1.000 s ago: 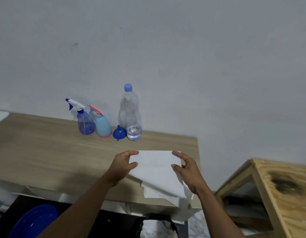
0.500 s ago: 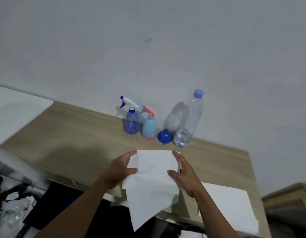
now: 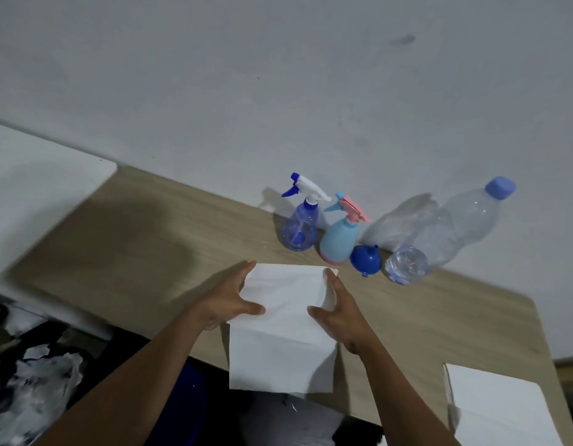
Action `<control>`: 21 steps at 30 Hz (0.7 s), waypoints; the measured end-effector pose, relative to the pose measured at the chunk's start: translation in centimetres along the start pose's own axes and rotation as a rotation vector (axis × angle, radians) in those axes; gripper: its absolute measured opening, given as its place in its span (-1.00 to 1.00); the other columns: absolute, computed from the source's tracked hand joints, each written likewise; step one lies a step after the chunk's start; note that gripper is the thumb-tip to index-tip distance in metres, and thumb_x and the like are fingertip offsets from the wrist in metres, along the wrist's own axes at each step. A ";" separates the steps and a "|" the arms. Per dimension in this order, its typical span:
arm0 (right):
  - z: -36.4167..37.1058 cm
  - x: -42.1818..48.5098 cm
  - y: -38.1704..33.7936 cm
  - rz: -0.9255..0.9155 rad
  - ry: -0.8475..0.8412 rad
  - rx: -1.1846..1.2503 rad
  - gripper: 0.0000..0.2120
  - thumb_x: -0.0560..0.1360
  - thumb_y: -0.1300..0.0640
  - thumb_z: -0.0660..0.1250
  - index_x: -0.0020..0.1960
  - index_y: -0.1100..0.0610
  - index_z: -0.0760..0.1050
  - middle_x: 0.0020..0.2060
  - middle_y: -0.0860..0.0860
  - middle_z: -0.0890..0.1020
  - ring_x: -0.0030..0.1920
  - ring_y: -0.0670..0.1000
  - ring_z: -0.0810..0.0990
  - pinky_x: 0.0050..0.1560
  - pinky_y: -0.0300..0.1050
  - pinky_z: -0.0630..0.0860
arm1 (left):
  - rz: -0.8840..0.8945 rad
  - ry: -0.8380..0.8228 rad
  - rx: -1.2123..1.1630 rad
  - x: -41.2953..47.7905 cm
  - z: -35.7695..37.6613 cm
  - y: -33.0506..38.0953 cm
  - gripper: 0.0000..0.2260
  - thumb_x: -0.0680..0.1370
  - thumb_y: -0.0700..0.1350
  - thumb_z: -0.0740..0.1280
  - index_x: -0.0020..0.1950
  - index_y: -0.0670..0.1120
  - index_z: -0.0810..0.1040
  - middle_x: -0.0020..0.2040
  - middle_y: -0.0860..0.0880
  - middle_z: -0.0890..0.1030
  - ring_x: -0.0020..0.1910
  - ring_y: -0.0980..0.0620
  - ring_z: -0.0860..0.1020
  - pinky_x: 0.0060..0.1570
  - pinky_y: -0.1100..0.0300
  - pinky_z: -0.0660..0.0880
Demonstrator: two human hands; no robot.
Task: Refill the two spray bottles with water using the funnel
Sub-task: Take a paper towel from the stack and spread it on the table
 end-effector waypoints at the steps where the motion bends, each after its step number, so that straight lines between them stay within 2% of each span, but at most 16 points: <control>1: 0.3 0.5 -0.1 -0.020 0.002 -0.038 -0.13 0.48 0.20 0.47 0.61 0.04 0.03 0.53 -0.12 0.19 0.47 -0.15 0.17 0.40 -0.25 0.14 | 0.020 0.023 0.032 0.5 -0.4 -0.1 -0.05 0.36 -0.32 0.57 0.59 0.06 0.12 0.47 0.18 0.21 0.47 0.19 0.15 0.31 0.27 0.29; 5: 1.2 2.2 -0.2 -0.089 0.050 -0.154 -0.08 0.47 0.16 0.48 0.62 0.01 -0.04 0.60 -0.08 0.06 0.57 -0.04 0.09 0.45 -0.21 0.08 | 0.152 0.114 0.254 2.2 -1.3 0.3 -0.05 0.36 -0.28 0.56 0.60 0.02 0.08 0.59 0.12 0.07 0.54 0.19 0.09 0.32 0.48 0.21; 6: 1.3 2.4 -0.2 -0.091 0.083 -0.173 -0.08 0.46 0.15 0.49 0.61 -0.01 -0.02 0.60 -0.09 0.05 0.56 -0.04 0.10 0.43 -0.22 0.10 | 0.177 0.129 0.293 2.4 -1.4 0.4 -0.06 0.37 -0.27 0.55 0.60 0.00 0.09 0.58 0.12 0.06 0.55 0.18 0.07 0.40 0.40 0.21; 8: 1.3 2.6 0.0 -0.083 0.176 -0.230 -0.13 0.46 0.10 0.50 0.60 -0.03 0.05 0.59 -0.07 0.04 0.54 -0.01 0.15 0.40 -0.21 0.17 | 0.210 0.155 0.402 2.8 -1.6 0.2 -0.10 0.38 -0.20 0.56 0.60 -0.01 0.12 0.55 0.16 0.06 0.57 0.12 0.05 0.49 0.07 0.24; 10: 1.0 2.5 0.3 -0.064 0.300 -0.335 -0.22 0.47 -0.03 0.48 0.56 -0.02 0.15 0.56 -0.01 0.09 0.50 0.05 0.25 0.39 -0.12 0.32 | 0.185 0.232 0.617 2.3 -1.8 -0.1 -0.15 0.40 0.03 0.53 0.58 0.06 0.16 0.55 0.17 0.04 0.57 0.02 0.03 0.48 -0.13 0.23; 12: 0.8 1.7 0.6 -0.081 0.442 -0.477 -0.34 0.50 -0.13 0.40 0.51 0.03 0.28 0.51 0.07 0.24 0.43 0.12 0.34 0.33 0.05 0.43 | 0.218 0.408 0.835 0.9 -1.8 0.6 -0.29 0.42 0.25 0.35 0.53 0.12 0.23 0.59 0.08 0.09 0.54 -0.06 0.10 0.41 -0.25 0.23; 14: 1.5 0.9 0.4 -0.159 0.516 -0.557 -0.47 0.57 -0.13 0.28 0.48 0.05 0.33 0.45 0.11 0.35 0.38 0.14 0.36 0.31 0.13 0.42 | 0.384 0.435 0.933 -0.3 -0.3 1.4 -0.27 0.41 0.36 0.22 0.51 0.05 0.28 0.59 -0.02 0.17 0.56 -0.09 0.10 0.43 -0.23 0.17; 16: 3.3 0.9 0.5 -0.232 0.436 -0.642 -0.47 0.62 -0.15 0.10 0.53 0.05 0.26 0.49 0.11 0.32 0.48 0.14 0.27 0.44 0.19 0.30 | 0.509 0.246 1.081 -0.3 2.0 1.1 -0.06 0.35 0.48 0.21 0.59 0.00 0.13 0.63 -0.04 0.01 0.60 -0.07 -0.11 0.51 -0.19 -0.07; 17: 4.4 1.2 0.7 -0.255 0.354 -0.709 -0.44 0.64 -0.17 0.00 0.57 0.04 0.17 0.55 0.11 0.24 0.56 0.13 0.16 0.52 0.22 0.18 | 0.517 0.151 1.153 -0.1 2.8 0.8 0.06 0.29 0.55 0.20 0.61 -0.02 0.02 0.63 -0.03 -0.10 0.59 -0.05 -0.22 0.52 -0.18 -0.17; 19: 6.1 1.9 1.2 -0.263 0.205 -0.824 -0.38 0.64 -0.22 -0.18 0.63 0.02 -0.09 0.63 0.06 -0.04 0.62 0.11 -0.17 0.58 0.21 -0.09 | 0.506 0.079 1.225 0.4 3.2 0.1 0.24 0.19 0.65 0.18 0.62 -0.08 -0.12 0.61 -0.05 -0.23 0.57 -0.06 -0.31 0.51 -0.17 -0.24; 21: 6.8 2.7 1.7 -0.251 0.130 -0.869 -0.37 0.63 -0.25 -0.25 0.60 -0.03 -0.28 0.61 0.02 -0.23 0.58 0.07 -0.34 0.57 0.16 -0.24 | 0.466 0.019 1.276 1.2 3.2 -0.7 0.34 0.12 0.70 0.13 0.61 -0.11 -0.21 0.59 -0.08 -0.32 0.55 -0.06 -0.37 0.52 -0.14 -0.27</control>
Point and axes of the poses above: each hand's wrist, its own x-axis towards the middle knuckle, its own z-axis out of the palm, y = z × x, the point moved 6 cm from there along x, towards the middle knuckle
